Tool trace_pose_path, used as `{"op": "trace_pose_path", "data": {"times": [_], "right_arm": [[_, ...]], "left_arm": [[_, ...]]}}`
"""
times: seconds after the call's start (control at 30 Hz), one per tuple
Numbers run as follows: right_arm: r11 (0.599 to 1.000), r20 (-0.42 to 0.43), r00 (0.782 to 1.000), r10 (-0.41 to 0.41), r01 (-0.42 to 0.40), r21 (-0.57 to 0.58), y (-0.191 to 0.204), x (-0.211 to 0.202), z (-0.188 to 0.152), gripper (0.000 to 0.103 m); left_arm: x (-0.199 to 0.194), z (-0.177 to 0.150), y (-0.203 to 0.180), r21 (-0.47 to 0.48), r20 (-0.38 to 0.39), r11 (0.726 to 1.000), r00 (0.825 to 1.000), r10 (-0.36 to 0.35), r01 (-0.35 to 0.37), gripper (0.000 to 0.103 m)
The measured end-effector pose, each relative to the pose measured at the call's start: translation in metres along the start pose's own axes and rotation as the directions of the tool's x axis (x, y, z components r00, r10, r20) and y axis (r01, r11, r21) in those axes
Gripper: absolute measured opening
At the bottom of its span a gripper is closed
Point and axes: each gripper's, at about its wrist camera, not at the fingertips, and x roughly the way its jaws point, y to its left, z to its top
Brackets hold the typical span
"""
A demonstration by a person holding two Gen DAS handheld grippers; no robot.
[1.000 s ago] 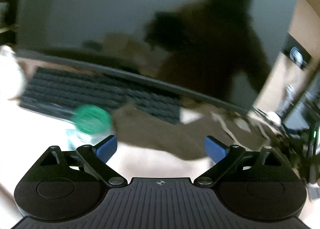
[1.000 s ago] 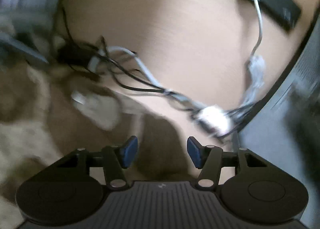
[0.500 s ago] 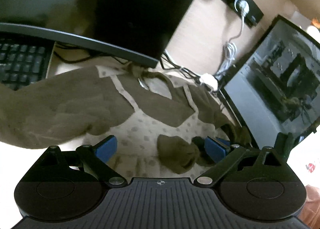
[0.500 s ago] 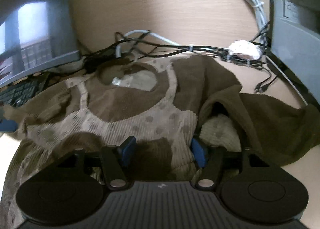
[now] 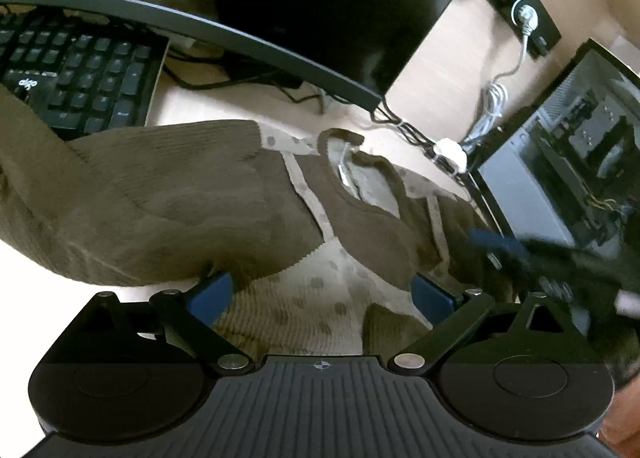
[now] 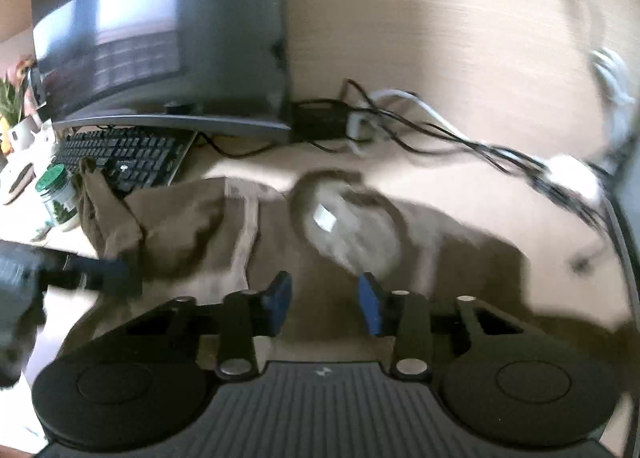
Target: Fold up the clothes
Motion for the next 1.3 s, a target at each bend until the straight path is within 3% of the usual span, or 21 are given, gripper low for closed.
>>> {"op": "trace_pose_path", "data": {"times": [0.07, 0.17, 0.3, 0.4, 0.5, 0.57, 0.7, 0.83, 0.93, 1.03, 1.17, 1.27, 1.3], "right_arm": [[0.999, -0.034, 0.999, -0.026, 0.024, -0.042, 0.007, 0.017, 0.003, 0.030], [0.995, -0.039, 0.997, -0.065, 0.061, -0.079, 0.010, 0.010, -0.015, 0.030], [0.977, -0.031, 0.978, -0.207, 0.208, 0.035, -0.005, -0.010, -0.047, 0.033], [0.951, -0.061, 0.959, -0.278, 0.283, 0.125, -0.014, -0.012, -0.070, 0.034], [0.939, -0.072, 0.945, -0.318, 0.325, 0.111, -0.006, -0.014, -0.087, 0.035], [0.932, -0.080, 0.940, -0.333, 0.341, 0.121, -0.002, -0.019, -0.091, 0.035], [0.938, -0.124, 0.942, -0.312, 0.326, 0.117, 0.010, -0.039, -0.105, 0.035], [0.950, -0.162, 0.945, -0.285, 0.300, 0.080, 0.025, -0.056, -0.098, 0.035], [0.978, -0.061, 0.978, -0.201, 0.204, 0.034, 0.037, -0.057, -0.063, 0.035], [0.998, -0.035, 0.998, -0.059, 0.059, -0.007, 0.042, -0.023, -0.033, 0.035], [0.997, -0.069, 0.995, 0.070, -0.073, -0.036, 0.040, 0.035, -0.011, 0.035], [0.987, -0.136, 0.978, 0.160, -0.158, 0.018, 0.028, 0.062, -0.012, 0.036], [0.982, -0.142, 0.972, 0.188, -0.187, 0.023, 0.028, 0.065, -0.012, 0.030]], "left_arm": [[-0.003, -0.002, -0.001, 0.020, 0.002, 1.000, 1.000, 0.011, -0.011, 0.099], [-0.013, -0.002, 0.002, 0.038, 0.019, 0.998, 0.999, 0.045, -0.046, 0.099], [-0.014, 0.007, 0.000, 0.074, 0.033, 0.995, 0.997, -0.066, 0.064, 0.099], [-0.002, 0.015, -0.008, 0.107, 0.027, 0.982, 0.987, -0.159, 0.156, 0.100], [0.024, 0.007, -0.011, 0.165, -0.032, 0.973, 0.986, -0.161, 0.164, 0.101], [0.032, -0.003, -0.003, 0.153, -0.095, 0.970, 0.980, -0.174, 0.187, 0.100], [0.015, -0.025, 0.004, 0.173, -0.158, 0.953, 0.962, -0.222, 0.248, 0.100], [-0.005, -0.037, 0.007, 0.063, -0.202, 0.969, 0.954, -0.222, 0.238, 0.100], [-0.017, -0.032, 0.009, -0.016, -0.175, 0.976, 0.960, -0.217, 0.218, 0.101], [-0.019, -0.026, 0.008, -0.031, -0.122, 0.986, 0.979, -0.165, 0.162, 0.101], [-0.034, -0.026, 0.003, -0.076, -0.069, 0.993, 0.993, -0.095, 0.090, 0.101], [-0.043, -0.032, -0.003, -0.074, -0.039, 0.996, 0.998, -0.046, 0.043, 0.101], [-0.046, -0.034, -0.002, -0.087, -0.030, 0.996, 0.999, -0.036, 0.033, 0.101]]}}
